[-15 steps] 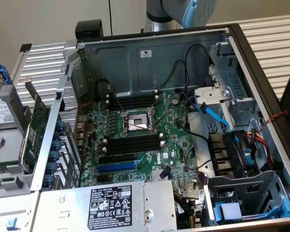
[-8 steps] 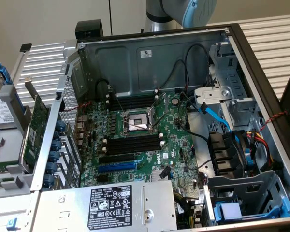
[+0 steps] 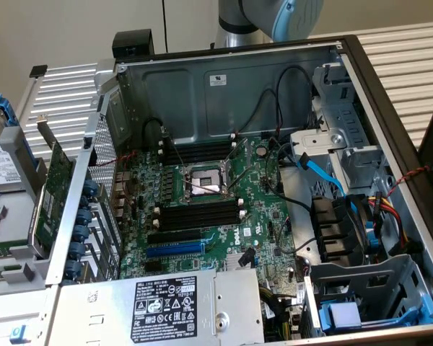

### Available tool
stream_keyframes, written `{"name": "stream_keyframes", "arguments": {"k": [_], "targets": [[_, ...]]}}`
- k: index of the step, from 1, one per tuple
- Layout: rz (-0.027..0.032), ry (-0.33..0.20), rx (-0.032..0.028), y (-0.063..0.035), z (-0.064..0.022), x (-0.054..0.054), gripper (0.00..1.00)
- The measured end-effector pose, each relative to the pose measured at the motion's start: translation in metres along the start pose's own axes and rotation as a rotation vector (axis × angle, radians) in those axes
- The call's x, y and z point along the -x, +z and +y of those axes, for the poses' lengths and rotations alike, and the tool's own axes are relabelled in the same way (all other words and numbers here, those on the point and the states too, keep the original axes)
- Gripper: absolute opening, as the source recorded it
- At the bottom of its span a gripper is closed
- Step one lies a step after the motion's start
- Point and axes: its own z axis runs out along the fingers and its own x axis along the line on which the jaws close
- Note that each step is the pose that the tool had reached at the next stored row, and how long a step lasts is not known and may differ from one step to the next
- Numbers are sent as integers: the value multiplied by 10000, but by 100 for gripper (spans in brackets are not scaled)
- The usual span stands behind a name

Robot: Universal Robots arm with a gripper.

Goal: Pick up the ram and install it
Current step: 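Pick up the ram and move it above insertion slot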

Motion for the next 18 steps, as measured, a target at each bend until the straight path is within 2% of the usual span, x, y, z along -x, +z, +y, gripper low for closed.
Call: {"name": "stream_keyframes", "arguments": {"k": [6,14,18], "targets": [[56,-1077,-64,1,0,0,11],[201,-2434,-178,3,0,0,11],[213,-2912,-249,4,1,0,11]]}}
